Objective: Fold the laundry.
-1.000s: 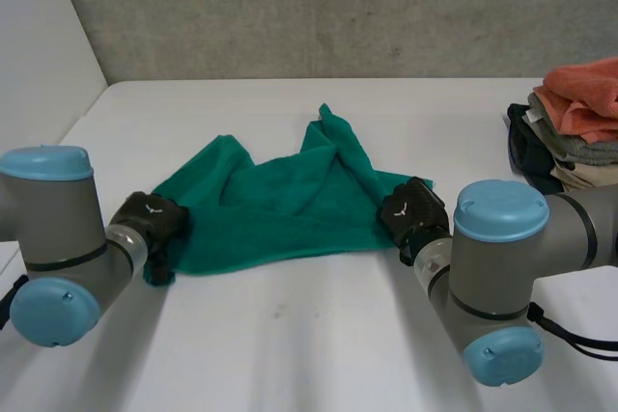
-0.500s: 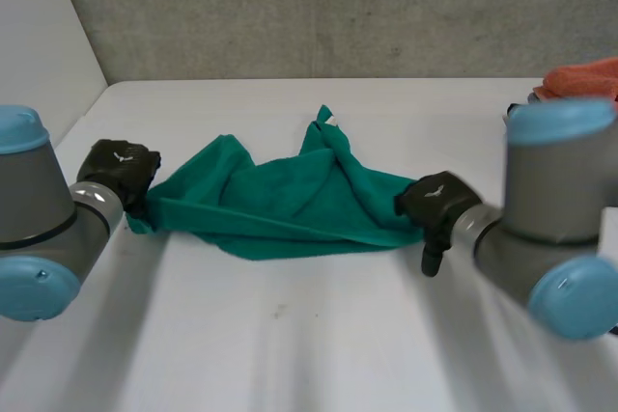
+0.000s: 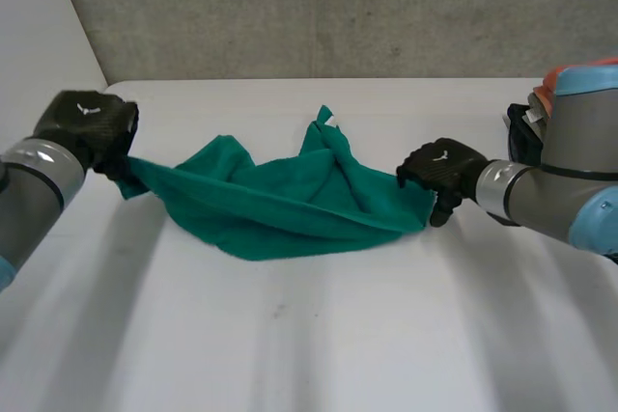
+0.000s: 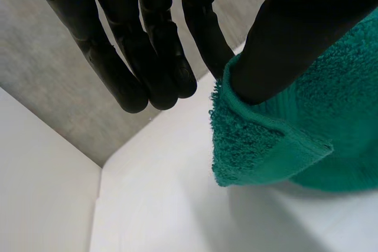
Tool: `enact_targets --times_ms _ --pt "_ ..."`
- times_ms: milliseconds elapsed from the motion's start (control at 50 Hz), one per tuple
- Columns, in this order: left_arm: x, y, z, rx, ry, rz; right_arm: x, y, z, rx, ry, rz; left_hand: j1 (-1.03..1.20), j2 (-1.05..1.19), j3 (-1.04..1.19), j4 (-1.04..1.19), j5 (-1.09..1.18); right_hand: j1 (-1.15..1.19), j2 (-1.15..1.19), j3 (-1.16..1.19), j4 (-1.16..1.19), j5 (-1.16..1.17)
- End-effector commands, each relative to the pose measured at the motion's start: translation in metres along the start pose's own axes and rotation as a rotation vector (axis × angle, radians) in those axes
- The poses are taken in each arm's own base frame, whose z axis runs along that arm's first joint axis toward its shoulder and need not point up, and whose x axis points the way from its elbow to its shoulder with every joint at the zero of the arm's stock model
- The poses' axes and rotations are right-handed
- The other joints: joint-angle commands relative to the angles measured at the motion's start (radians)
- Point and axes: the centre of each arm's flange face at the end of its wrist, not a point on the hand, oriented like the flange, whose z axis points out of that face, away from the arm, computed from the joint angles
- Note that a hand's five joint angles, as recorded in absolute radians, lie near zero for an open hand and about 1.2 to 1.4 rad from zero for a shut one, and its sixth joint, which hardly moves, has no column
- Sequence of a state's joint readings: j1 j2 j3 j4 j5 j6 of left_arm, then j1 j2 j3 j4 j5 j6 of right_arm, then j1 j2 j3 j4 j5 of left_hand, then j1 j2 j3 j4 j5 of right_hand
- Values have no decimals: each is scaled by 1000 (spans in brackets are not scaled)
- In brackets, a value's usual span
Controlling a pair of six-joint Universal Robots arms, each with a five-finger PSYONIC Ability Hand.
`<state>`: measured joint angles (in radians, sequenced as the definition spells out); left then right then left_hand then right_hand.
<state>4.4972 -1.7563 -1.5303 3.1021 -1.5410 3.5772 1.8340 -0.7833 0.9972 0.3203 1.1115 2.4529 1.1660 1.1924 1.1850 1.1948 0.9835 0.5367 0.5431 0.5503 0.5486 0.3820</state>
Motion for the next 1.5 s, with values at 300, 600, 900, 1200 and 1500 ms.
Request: enact_targets --times_ms 300,600,900,1200,1500 --pt "-35 -33 -21 35 -81 -61 -12 5 15 -114 196 40 230 204 211 201 238 860 853 846 848 840" --pt "-26 27 -47 -330 158 119 5 -65 -143 -260 182 -332 230 204 211 201 238 860 853 846 848 840" --pt "-6 46 54 -305 119 282 13 -18 -72 -472 46 -386 230 204 211 201 238 860 853 846 848 840" --pt "-106 -198 58 812 -445 -11 132 -197 -76 562 960 -303 230 204 211 201 238 860 853 846 848 840" --pt "-74 -90 101 479 -321 -49 91 -130 -27 416 701 -271 230 204 211 201 238 860 853 846 848 840"
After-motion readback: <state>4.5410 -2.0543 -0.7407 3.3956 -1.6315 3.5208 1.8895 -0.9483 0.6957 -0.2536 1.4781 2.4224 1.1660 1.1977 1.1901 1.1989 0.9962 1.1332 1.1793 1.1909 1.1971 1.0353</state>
